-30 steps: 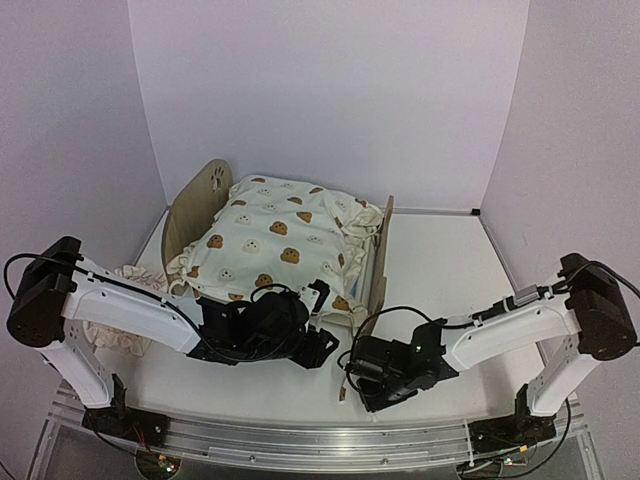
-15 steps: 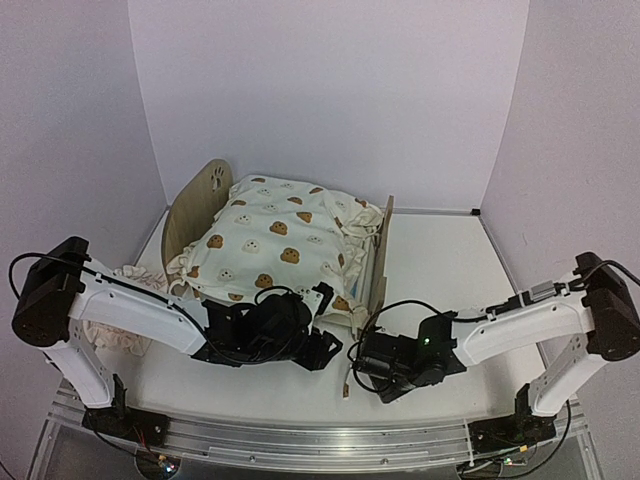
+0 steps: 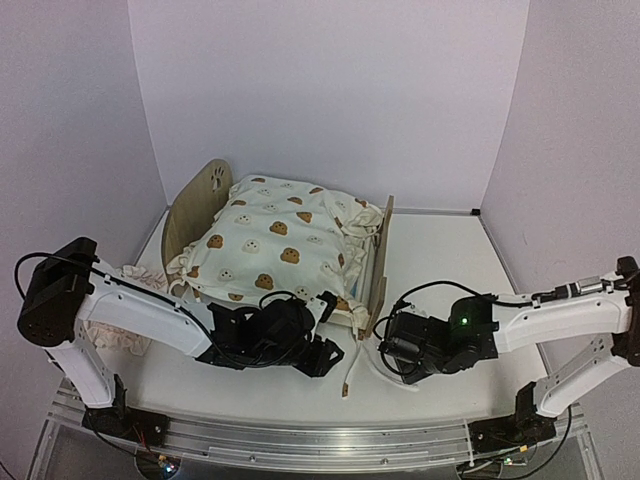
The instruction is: Set up the pet bed
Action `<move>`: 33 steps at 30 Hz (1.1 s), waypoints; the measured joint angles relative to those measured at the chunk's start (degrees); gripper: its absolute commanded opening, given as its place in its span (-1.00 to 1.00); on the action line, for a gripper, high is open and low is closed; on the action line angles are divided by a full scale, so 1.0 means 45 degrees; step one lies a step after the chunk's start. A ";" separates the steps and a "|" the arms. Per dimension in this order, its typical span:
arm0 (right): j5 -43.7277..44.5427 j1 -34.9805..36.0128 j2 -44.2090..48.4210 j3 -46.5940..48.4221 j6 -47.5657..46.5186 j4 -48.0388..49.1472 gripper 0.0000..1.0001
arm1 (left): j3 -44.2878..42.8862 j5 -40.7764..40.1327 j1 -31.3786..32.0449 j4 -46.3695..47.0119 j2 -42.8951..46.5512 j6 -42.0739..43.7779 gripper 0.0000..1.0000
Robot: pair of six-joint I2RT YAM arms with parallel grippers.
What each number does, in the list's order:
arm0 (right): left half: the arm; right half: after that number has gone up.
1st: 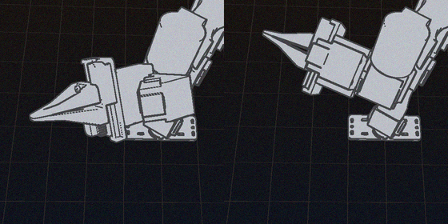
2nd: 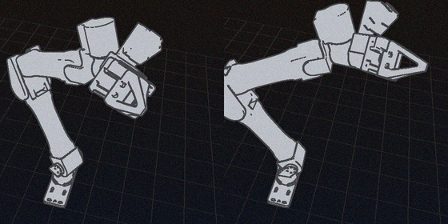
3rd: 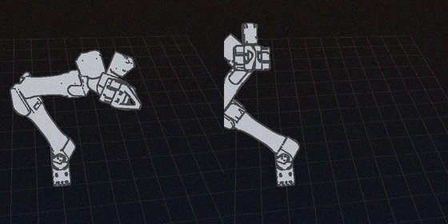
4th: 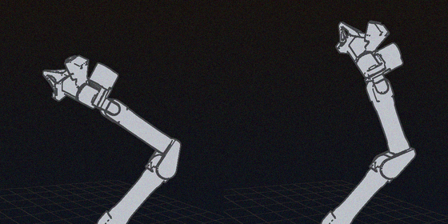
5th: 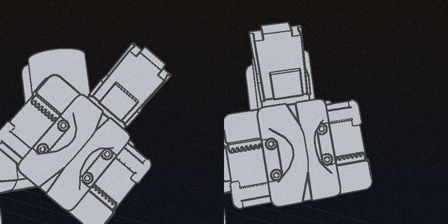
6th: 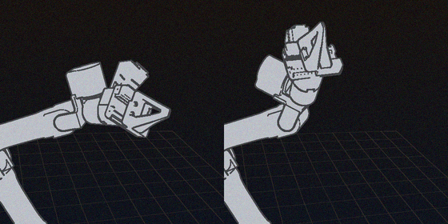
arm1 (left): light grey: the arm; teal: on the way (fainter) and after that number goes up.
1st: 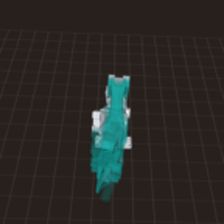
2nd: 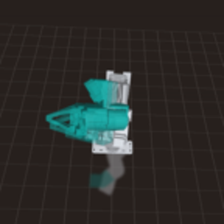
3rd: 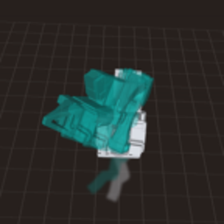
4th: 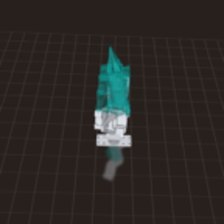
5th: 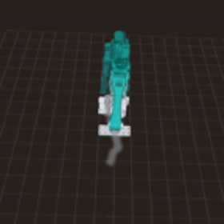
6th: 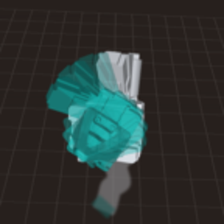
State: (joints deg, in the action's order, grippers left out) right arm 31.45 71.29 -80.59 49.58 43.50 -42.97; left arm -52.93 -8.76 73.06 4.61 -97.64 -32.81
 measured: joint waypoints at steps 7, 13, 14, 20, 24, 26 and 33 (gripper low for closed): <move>-0.1097 -0.0002 0.0046 -0.1293 0.0370 0.0778 0.04 | -0.0309 -0.0363 0.0000 0.0224 -0.0441 0.0121 0.05; -0.2155 -0.0051 -0.0458 -0.1709 0.0004 0.2100 -0.02 | -0.0774 -0.0780 -0.0068 0.0655 -0.0879 0.0330 0.05; -0.2272 -0.0066 -0.0613 -0.1709 -0.0061 0.2274 -0.04 | -0.0819 -0.0799 -0.0106 0.0708 -0.0891 0.0334 0.05; -0.2816 -0.0351 -0.1206 -0.1756 -0.0442 0.3033 -0.17 | -0.1047 -0.0881 -0.0449 0.1294 -0.1201 0.0380 0.03; -0.3165 -0.0659 -0.1241 -0.2092 -0.0611 0.3537 -0.35 | -0.1215 -0.0863 -0.0669 0.1674 -0.1725 0.0483 0.01; -0.3322 -0.0779 -0.1272 -0.2288 -0.0655 0.3709 -0.47 | -0.1336 -0.0859 -0.0743 0.1780 -0.1998 0.0562 0.00; -0.3477 -0.0945 -0.1279 -0.2453 -0.0902 0.4307 -1.00 | -0.1954 -0.0799 -0.0835 0.2100 -0.2855 0.0673 -0.03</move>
State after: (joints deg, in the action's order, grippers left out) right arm 15.80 67.03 -86.34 38.54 39.44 -23.59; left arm -61.72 -12.36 69.30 14.06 -110.49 -29.78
